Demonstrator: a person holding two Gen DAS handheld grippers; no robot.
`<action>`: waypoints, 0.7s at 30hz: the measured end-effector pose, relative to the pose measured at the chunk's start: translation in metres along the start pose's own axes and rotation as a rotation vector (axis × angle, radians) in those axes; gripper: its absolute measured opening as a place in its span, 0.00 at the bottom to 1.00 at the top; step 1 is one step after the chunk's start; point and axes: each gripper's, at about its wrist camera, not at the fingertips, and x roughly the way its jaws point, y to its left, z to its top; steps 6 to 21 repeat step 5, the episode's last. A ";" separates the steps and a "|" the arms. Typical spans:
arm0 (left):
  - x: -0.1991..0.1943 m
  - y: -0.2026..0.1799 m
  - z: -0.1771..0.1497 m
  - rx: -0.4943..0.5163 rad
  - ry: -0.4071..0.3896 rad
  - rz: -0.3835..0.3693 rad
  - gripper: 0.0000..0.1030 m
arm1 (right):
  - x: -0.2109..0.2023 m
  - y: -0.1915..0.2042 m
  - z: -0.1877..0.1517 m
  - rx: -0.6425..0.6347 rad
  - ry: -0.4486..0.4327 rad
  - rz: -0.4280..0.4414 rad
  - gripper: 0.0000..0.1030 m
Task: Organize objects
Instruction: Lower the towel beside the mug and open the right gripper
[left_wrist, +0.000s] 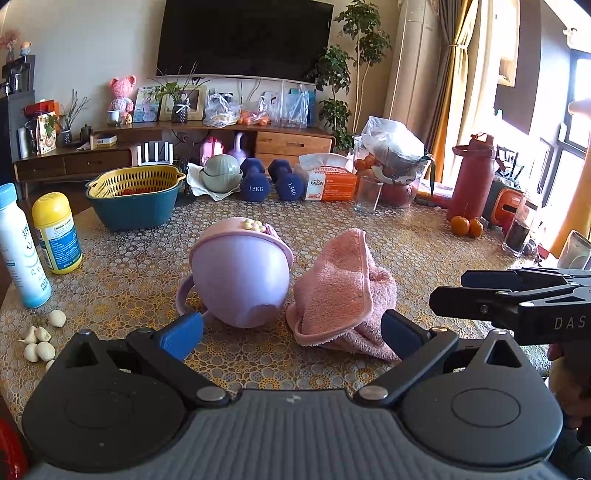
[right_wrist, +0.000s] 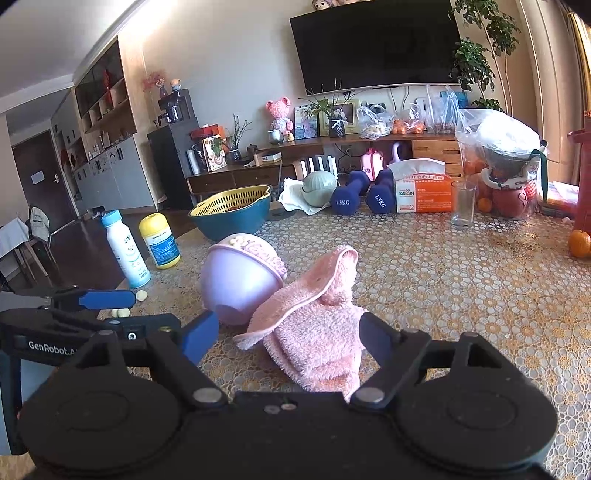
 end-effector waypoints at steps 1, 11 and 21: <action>0.000 0.000 0.000 0.000 0.001 0.000 1.00 | 0.000 -0.001 0.000 0.003 0.000 0.000 0.81; 0.000 -0.001 -0.001 0.003 0.002 0.002 1.00 | -0.001 -0.003 -0.002 0.012 0.002 -0.003 0.81; 0.000 -0.001 -0.001 0.003 0.002 0.002 1.00 | -0.001 -0.003 -0.002 0.012 0.002 -0.003 0.81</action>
